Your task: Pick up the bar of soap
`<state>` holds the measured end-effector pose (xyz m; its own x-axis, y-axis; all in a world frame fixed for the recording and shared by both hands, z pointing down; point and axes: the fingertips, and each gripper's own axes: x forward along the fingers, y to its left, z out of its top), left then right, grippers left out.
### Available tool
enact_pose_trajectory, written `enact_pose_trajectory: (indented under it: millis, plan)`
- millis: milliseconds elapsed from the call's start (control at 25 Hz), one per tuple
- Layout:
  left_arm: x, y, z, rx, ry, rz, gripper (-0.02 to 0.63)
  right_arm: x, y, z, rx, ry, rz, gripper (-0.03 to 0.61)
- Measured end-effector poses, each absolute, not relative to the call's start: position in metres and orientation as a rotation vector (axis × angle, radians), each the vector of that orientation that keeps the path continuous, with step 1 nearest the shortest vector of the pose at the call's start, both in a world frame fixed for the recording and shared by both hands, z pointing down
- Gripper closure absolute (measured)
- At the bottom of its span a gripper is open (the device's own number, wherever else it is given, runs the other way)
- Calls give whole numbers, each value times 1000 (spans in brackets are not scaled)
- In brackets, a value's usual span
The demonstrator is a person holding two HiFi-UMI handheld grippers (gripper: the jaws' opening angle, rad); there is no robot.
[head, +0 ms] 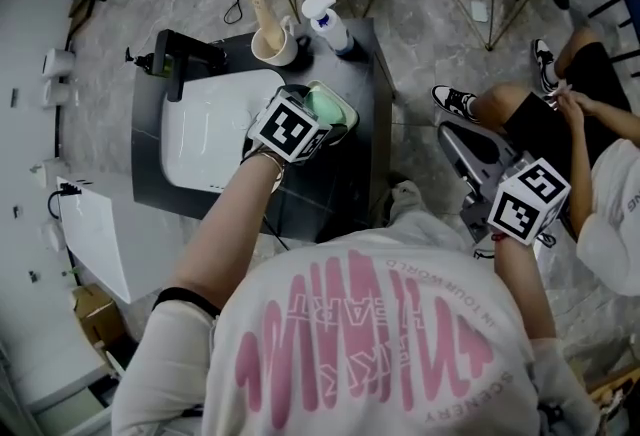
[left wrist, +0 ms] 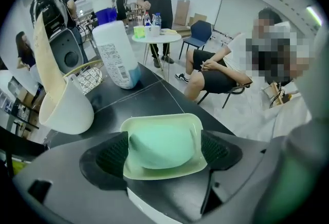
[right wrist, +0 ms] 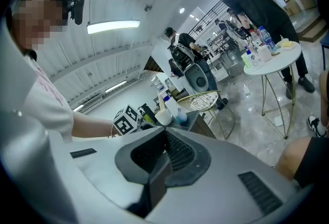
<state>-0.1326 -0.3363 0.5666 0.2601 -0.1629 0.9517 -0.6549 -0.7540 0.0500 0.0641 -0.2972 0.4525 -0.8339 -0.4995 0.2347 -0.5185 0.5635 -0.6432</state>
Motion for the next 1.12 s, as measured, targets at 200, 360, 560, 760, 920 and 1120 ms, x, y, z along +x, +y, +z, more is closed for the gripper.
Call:
enact_pose_trajectory:
  millis: [200,360,560,760,920,1120]
  plan:
    - [-132,-338,570,2074,-697,1454,183,64,-297,454,897,-2746,1154,566]
    - [-131,-337,573,2067,-675,1415,183,64,-296,458,901,-2735,1164,566]
    - [-131,-339,574,2072,-678,1416,186,63,-297,463,913,-2729,1181,566]
    - [-133,-340,576,2046,-686,1459,195,61,-295,465,915,-2722,1189,566]
    - [-133,-340,575,2035,-688,1470,195,62,-294,464,931,-2705,1197,566]
    - [-132,-341,574,2074,-707,1422,195,62,-291,466,934,-2710,1192,566]
